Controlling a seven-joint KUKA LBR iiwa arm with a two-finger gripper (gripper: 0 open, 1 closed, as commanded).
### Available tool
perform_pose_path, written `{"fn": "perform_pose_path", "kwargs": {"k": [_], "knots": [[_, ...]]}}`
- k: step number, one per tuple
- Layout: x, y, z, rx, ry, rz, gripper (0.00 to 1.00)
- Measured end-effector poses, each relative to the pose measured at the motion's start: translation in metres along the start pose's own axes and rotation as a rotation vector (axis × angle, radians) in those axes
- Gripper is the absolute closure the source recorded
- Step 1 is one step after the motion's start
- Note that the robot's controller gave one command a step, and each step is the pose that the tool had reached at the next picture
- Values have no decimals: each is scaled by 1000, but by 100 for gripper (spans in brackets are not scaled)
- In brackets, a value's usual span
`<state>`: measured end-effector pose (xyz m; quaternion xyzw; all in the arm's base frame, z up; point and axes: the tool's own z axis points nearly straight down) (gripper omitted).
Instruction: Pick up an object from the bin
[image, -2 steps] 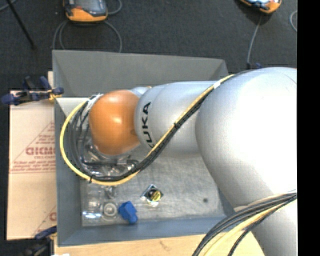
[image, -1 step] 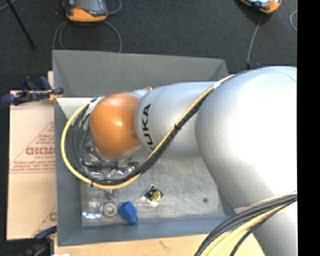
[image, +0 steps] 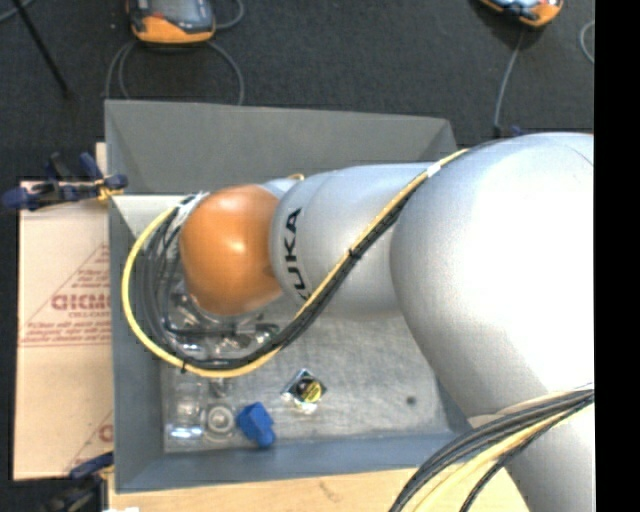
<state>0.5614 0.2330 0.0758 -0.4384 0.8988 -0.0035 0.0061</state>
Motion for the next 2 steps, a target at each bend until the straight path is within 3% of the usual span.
{"fn": "perform_pose_path", "kwargs": {"k": [2], "knots": [[-1, -5, -79, -8, 4, 13, 100]]}}
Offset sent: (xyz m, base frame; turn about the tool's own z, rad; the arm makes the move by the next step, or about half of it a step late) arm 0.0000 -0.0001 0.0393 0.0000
